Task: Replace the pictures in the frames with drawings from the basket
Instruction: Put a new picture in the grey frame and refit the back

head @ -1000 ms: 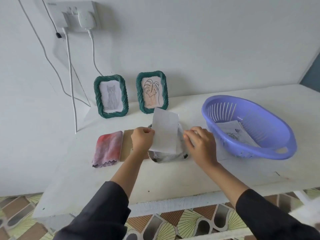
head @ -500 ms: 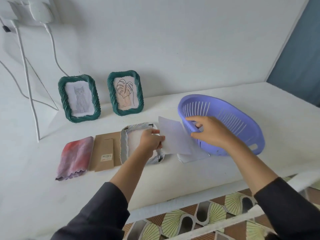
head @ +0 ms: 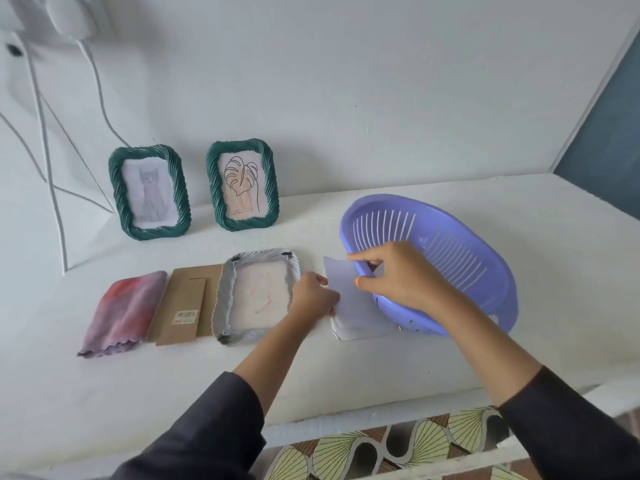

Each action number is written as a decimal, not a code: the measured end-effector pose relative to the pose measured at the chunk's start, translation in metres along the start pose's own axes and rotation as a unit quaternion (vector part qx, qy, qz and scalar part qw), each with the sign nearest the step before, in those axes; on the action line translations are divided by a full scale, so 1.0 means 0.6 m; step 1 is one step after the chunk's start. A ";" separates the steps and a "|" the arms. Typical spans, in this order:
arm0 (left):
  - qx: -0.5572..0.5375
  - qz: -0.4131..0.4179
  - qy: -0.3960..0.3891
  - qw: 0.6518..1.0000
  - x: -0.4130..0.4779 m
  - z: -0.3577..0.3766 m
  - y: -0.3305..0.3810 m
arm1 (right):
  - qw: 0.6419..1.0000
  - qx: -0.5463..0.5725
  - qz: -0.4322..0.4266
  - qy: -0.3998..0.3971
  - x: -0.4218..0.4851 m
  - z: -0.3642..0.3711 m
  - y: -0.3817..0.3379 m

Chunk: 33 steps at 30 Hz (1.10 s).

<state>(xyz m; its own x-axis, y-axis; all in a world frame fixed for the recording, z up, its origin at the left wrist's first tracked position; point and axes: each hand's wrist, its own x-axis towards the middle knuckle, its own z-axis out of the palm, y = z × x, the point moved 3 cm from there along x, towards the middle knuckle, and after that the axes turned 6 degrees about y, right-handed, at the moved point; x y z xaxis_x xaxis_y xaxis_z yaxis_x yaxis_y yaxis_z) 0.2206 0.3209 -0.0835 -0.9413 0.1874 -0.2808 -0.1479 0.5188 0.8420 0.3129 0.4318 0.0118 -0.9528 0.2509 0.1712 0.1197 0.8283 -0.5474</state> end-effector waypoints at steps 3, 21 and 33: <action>0.027 0.012 0.000 1.000 -0.009 0.001 0.004 | 0.999 -0.034 -0.005 -0.007 -0.001 0.015 0.000; -0.028 0.164 -0.013 0.986 -0.009 -0.007 0.109 | 0.921 -0.232 0.232 -0.209 0.043 -0.014 0.145; -0.047 0.159 -0.021 0.986 -0.006 -0.006 0.112 | 0.908 -0.304 0.263 -0.121 0.056 -0.020 0.168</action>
<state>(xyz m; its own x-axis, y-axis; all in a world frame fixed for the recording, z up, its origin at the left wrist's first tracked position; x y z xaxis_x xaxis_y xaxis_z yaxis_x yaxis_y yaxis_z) 0.2131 0.3523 -0.0241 -0.9317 0.3631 -0.0130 0.1233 0.3496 0.9287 0.2966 0.5296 -0.0278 -0.7432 0.6357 -0.2087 0.6381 0.7672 0.0645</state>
